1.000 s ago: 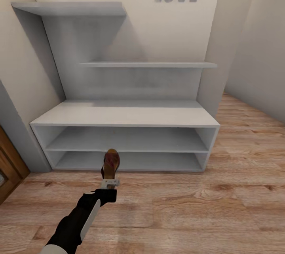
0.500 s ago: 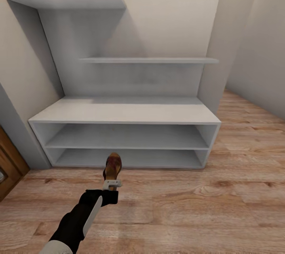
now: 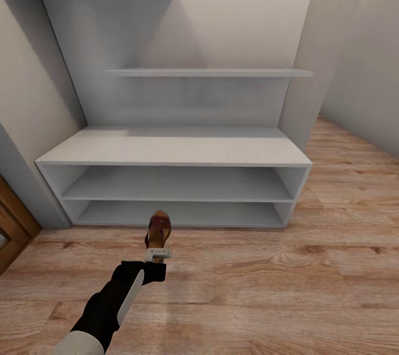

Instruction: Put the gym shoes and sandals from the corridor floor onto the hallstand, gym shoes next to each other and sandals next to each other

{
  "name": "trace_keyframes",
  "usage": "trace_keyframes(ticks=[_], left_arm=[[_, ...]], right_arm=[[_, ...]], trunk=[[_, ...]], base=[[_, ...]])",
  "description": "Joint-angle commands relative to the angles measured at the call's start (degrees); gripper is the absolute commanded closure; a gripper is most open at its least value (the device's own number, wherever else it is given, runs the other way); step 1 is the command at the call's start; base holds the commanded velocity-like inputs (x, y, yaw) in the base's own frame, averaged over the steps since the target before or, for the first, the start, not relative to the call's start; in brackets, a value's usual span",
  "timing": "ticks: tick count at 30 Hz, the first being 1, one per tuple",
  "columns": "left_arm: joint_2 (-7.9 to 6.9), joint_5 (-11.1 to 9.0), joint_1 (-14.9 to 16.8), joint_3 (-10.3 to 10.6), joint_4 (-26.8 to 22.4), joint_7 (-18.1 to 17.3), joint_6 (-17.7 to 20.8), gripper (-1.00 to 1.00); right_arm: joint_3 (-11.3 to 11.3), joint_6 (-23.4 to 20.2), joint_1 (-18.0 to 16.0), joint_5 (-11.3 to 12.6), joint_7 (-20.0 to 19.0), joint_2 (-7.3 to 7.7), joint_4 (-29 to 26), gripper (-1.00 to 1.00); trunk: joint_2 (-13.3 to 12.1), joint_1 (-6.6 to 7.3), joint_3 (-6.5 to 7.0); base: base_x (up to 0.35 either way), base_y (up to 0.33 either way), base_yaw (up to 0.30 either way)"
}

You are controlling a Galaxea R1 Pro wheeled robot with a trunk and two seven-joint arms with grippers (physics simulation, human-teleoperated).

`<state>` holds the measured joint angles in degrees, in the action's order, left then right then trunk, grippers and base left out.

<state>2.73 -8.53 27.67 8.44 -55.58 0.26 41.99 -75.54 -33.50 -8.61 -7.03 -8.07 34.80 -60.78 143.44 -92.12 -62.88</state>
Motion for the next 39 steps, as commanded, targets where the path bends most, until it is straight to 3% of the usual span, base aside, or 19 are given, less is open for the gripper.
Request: trace_keyframes(ticks=[1,4,8,9,12,18,33,39], left_arm=[[0.01,-0.2,0.2,0.0,0.3,0.1,0.3,1.0],[0.06,-0.3,1.8,0.0,1.7,0.1,0.3,1.0],[1.15,-0.3,9.2,0.0,11.3,0.1,0.2,1.0],[1.55,-0.3,13.5,0.0,16.3,0.1,0.1,1.0],[2.04,-0.3,15.9,0.0,18.0,0.1,0.1,1.0],[3.0,-0.4,18.0,0.0,18.6,0.1,0.2,1.0],[2.97,-0.4,18.6,0.0,18.8,0.0,0.0,1.0],[2.9,-0.4,18.6,0.0,18.8,0.0,0.0,1.0]], right_arm=[[-0.1,-0.2,-0.1,-0.6,-0.5,0.0,-0.1,1.0],[-0.1,-0.2,-0.1,-0.6,-0.5,0.0,-0.1,1.0],[-0.1,-0.2,-0.1,-0.6,-0.5,0.0,-0.1,1.0],[-0.1,-0.2,-0.1,-0.6,-0.5,-0.01,-0.1,1.0],[-0.1,-0.2,-0.1,-0.6,-0.5,0.0,-0.1,1.0],[-0.2,-0.2,-0.1,-0.6,-0.5,0.0,-0.1,1.0],[-0.2,-0.2,-0.1,-0.6,-0.5,-0.03,-0.1,1.0],[-0.2,-0.1,-0.1,-0.6,-0.5,-0.17,0.0,1.0]], trunk=[[0.0,0.01,-0.06],[0.0,0.01,-0.06],[0.0,0.01,-0.06],[0.0,0.01,-0.06],[0.0,0.01,-0.06],[0.0,0.01,-0.06],[0.0,0.01,-0.06],[0.0,0.01,-0.06]], base=[[0.0,0.0,0.0],[0.0,0.0,0.0],[0.0,0.0,0.0],[0.0,0.0,0.0],[0.0,0.0,0.0],[0.0,0.0,0.0],[0.001,0.0,0.0],[0.233,0.0,0.0]])
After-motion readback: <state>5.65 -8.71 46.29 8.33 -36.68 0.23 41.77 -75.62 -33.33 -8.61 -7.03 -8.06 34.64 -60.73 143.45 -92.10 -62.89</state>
